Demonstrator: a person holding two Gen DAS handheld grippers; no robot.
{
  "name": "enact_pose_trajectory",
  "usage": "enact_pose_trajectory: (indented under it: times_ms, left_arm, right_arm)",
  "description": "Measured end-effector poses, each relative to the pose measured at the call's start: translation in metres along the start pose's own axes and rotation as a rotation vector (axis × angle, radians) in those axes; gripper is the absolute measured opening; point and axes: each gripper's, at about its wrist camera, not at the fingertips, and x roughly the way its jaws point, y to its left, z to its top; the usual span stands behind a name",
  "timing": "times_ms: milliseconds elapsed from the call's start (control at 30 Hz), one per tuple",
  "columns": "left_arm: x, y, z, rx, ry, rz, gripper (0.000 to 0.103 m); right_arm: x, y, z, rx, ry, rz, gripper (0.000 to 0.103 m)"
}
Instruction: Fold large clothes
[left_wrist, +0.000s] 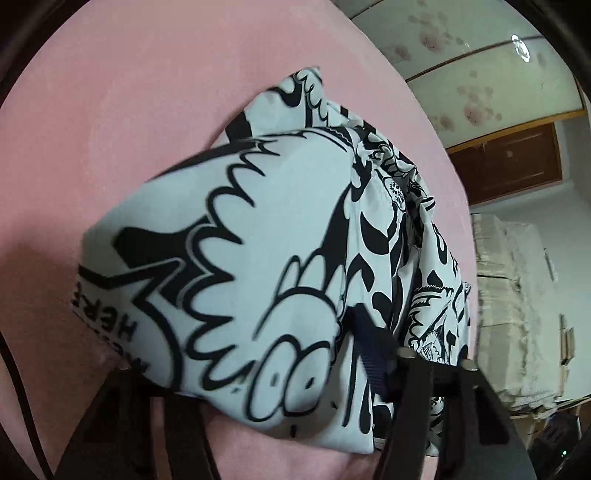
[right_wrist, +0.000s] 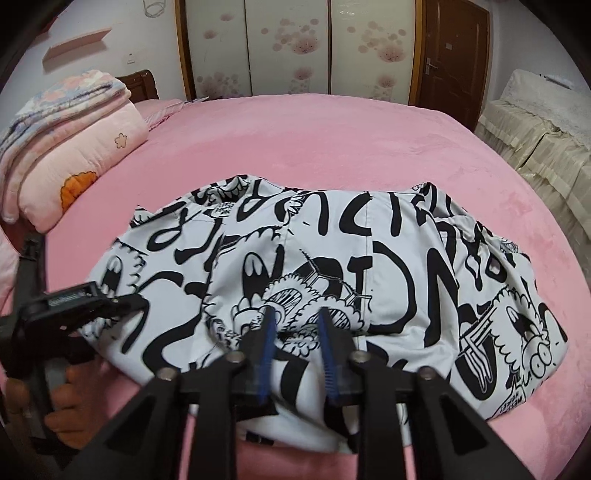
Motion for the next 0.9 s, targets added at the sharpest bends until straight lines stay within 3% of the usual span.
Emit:
enact_pose_trajectory:
  times_ms: [67, 167, 267, 433, 633, 900]
  left_arm:
    - [-0.007, -0.004, 0.002, 0.029, -0.009, 0.01, 0.036]
    - [-0.012, -0.023, 0.002, 0.122, -0.03, 0.054, 0.023]
    - [-0.021, -0.053, -0.004, 0.243, -0.086, 0.106, 0.02]
    - [-0.043, -0.117, -0.025, 0.475, -0.196, 0.1, 0.018]
    - [-0.048, -0.204, -0.069, 0.773, -0.244, -0.009, 0.017]
    - [-0.026, -0.287, -0.119, 0.908, -0.199, -0.195, 0.017]
  right_arm:
    - [0.008, -0.001, -0.003, -0.005, 0.012, -0.016, 0.007]
    - [0.02, -0.004, -0.013, 0.004, 0.038, -0.028, 0.007]
    - [0.035, -0.005, -0.026, 0.007, 0.081, -0.029, 0.007]
    - [0.058, -0.012, -0.047, 0.044, 0.116, 0.022, 0.003]
    - [0.061, -0.035, -0.055, 0.143, 0.09, 0.155, 0.002]
    - [0.054, -0.094, -0.067, 0.407, 0.096, 0.396, 0.0]
